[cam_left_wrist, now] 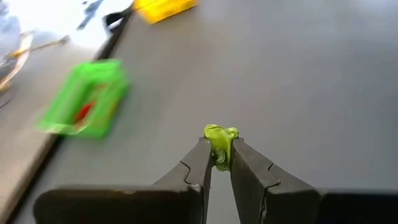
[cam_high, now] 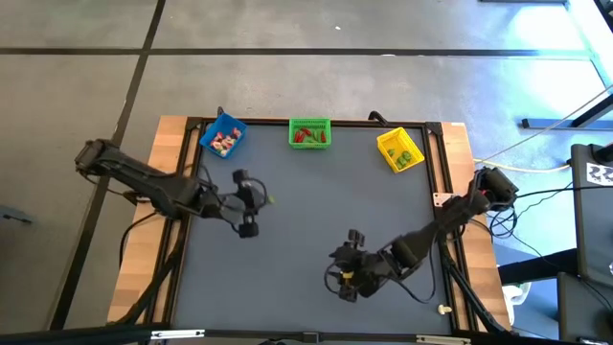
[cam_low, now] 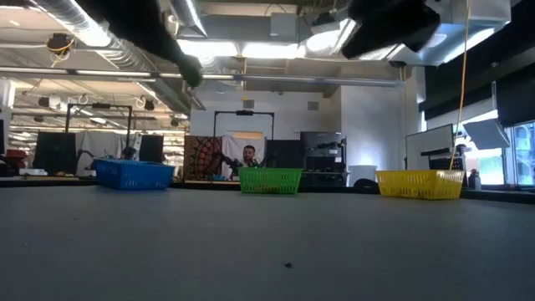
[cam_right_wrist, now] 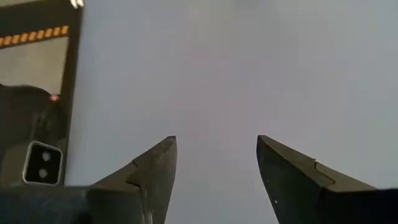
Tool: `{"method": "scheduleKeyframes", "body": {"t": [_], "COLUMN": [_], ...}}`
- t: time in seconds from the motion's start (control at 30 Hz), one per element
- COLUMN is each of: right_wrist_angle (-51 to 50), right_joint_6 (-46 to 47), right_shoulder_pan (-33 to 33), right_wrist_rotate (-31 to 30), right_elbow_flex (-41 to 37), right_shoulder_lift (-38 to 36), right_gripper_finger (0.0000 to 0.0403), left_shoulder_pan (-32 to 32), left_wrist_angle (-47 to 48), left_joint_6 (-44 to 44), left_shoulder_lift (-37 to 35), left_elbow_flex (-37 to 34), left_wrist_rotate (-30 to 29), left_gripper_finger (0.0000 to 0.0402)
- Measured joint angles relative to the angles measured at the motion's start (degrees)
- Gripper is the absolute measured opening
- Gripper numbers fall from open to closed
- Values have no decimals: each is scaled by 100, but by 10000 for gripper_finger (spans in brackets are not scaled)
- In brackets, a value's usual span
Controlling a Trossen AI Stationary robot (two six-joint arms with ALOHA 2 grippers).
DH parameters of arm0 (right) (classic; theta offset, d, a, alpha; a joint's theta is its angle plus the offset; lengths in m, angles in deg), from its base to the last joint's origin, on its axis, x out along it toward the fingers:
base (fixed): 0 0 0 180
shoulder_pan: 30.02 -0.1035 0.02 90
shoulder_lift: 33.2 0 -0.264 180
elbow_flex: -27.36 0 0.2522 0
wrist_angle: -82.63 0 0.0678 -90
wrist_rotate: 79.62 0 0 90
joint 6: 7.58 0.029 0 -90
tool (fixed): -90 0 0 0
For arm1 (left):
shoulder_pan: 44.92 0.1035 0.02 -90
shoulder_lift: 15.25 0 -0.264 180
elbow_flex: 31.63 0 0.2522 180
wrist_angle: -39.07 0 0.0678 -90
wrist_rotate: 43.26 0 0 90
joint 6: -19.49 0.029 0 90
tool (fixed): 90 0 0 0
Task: Sort produce into baskets
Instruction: Put the green chili pepper into the yellow bin
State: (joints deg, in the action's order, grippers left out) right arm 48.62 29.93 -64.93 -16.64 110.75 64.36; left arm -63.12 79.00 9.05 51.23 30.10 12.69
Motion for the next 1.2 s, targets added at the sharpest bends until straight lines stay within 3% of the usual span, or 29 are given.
{"method": "scheduleKeyframes", "body": {"t": [0.37, 0.53, 0.83, 1.2], "right_wrist_angle": [-668, -680, -691, -691], "right_joint_6": [721, 762, 761, 727], "right_shoulder_pan": [-70, -70, -70, -70], "right_wrist_rotate": [-105, -152, -200, -342], "right_elbow_flex": [-8, -6, -6, -6], "right_shoulder_lift": [249, 296, 308, 308], "right_gripper_finger": [220, 220, 220, 220], "left_shoulder_pan": [1648, 2577, 4144, 5091], "left_wrist_angle": [1923, 2241, 1972, 886], "left_joint_6": [-1473, -1441, -930, -557], "left_shoulder_lift": [-785, -791, -705, -704], "left_elbow_flex": [0, -2, -327, -1198], "left_wrist_rotate": [-376, -377, -362, -353], "left_gripper_finger": [45, 45, 45, 45]}}
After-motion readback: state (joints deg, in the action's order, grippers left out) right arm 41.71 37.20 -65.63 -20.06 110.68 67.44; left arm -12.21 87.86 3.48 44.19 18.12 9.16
